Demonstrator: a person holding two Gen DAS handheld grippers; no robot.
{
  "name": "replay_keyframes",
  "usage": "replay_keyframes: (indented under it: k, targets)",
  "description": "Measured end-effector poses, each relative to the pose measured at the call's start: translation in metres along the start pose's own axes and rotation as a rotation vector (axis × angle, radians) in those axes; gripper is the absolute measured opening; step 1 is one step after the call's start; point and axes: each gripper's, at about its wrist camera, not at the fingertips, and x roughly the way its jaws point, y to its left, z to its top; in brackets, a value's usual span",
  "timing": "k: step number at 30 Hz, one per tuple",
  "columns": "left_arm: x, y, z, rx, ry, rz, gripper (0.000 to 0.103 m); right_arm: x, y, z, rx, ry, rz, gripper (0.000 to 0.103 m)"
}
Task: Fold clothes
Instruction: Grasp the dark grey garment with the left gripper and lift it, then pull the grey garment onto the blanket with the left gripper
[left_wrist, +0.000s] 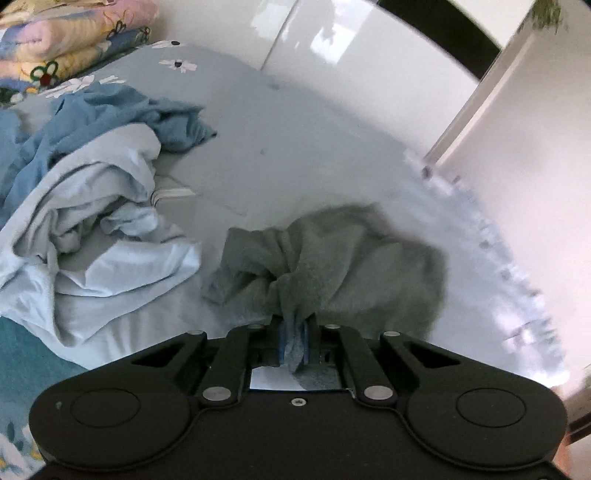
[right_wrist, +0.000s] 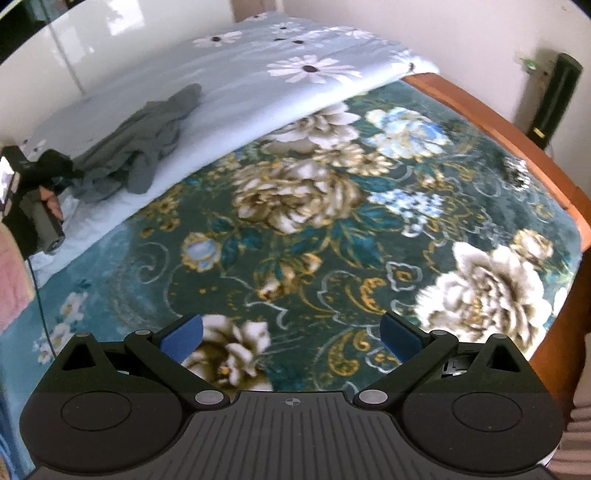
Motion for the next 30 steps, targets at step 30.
replay_keyframes:
  k: [30]
  targets:
    - [-0.359, 0.055, -0.171, -0.038, 0.14, 0.213, 0.006, -0.028, 0.022, 0.061, -0.199, -0.142, 0.374, 0.103]
